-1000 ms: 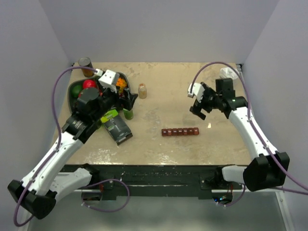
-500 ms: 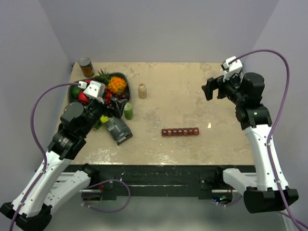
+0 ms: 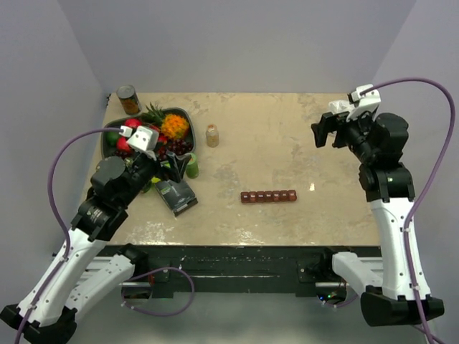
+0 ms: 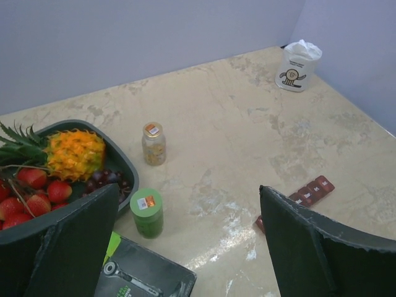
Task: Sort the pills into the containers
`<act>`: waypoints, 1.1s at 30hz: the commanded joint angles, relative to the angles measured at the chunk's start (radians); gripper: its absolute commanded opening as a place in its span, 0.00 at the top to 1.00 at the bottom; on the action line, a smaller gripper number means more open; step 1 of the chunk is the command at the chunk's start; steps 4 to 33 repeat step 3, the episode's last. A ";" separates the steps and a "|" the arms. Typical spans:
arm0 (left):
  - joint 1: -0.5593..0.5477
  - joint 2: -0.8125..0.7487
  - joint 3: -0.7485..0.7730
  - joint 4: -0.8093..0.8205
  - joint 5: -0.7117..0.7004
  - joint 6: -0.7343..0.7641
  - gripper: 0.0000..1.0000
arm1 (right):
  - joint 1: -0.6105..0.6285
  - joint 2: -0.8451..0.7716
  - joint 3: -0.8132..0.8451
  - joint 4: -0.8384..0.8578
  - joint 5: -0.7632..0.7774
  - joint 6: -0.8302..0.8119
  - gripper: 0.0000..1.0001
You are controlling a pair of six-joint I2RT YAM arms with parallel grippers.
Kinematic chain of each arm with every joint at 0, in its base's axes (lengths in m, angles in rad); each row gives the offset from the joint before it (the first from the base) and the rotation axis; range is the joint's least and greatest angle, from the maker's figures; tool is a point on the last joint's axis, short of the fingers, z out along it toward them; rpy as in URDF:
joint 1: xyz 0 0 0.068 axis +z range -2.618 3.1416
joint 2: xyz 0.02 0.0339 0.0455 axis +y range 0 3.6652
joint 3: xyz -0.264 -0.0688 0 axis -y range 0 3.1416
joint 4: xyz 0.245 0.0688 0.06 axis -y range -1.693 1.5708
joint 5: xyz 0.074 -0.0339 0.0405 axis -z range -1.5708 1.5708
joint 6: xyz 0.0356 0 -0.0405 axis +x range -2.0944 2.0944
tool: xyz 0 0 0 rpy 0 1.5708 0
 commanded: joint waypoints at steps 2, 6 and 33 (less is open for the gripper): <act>0.004 -0.019 -0.046 0.058 0.021 0.000 0.01 | -0.022 -0.009 0.044 -0.026 -0.070 -0.007 0.01; 0.004 -0.017 -0.048 0.062 0.026 0.000 0.01 | -0.025 -0.009 0.047 -0.026 -0.081 -0.005 0.01; 0.004 -0.017 -0.048 0.062 0.026 0.000 0.01 | -0.025 -0.009 0.047 -0.026 -0.081 -0.005 0.01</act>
